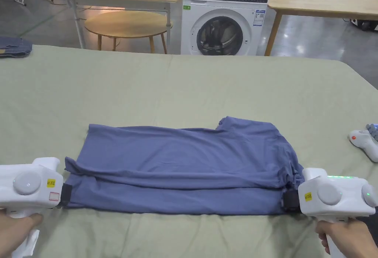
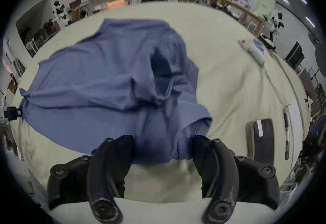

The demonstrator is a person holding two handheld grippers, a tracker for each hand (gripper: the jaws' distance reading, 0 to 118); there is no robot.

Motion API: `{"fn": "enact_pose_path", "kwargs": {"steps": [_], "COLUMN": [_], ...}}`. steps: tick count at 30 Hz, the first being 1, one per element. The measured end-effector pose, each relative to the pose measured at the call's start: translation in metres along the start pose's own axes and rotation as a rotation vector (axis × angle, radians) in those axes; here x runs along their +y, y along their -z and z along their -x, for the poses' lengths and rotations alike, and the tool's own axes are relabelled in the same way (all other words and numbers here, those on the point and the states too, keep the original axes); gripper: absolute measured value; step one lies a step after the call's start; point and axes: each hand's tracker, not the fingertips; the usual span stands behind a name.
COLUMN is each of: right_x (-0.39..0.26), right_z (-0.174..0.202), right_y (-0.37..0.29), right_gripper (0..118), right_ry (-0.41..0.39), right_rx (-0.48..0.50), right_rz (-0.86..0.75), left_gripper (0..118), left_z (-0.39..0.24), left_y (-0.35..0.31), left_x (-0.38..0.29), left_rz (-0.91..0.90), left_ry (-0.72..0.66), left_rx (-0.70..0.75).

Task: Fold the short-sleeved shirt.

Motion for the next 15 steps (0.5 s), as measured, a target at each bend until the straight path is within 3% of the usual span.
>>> {"fn": "enact_pose_path", "kwargs": {"steps": [3,5,6,7,9,15], "right_x": [-0.002,-0.001,0.001,0.003,0.003,0.002], "right_z": [0.001,0.003,0.003,0.002,0.008,0.014], "right_y": [0.002,-0.001,-0.002,-0.001,-0.009,-0.043], "right_gripper": [61,26,8,8,7,6], "right_ry": [-0.001,-0.006,0.004,0.028,0.01,0.013], "right_rx": [-0.004,0.006,0.078,0.119,0.064,0.068], "right_rz": [-0.03,-0.028,-0.034,-0.026,-0.018,-0.078], "left_gripper": [0,0,0,0,0,0], "left_z": [0.0,0.001,0.001,0.001,0.001,0.005], "left_y": [-0.001,-0.001,-0.001,-0.001,-0.002,-0.018], "left_x": [-0.001,-0.001,-0.002,-0.002,-0.002,0.001], "left_rz": [0.0,0.0,-0.002,-0.004,-0.009,-0.05], "left_ry": [0.004,0.004,0.002,0.0,0.002,-0.003], "left_rx": [-0.002,-0.004,-0.006,-0.007,-0.007,-0.017]}}
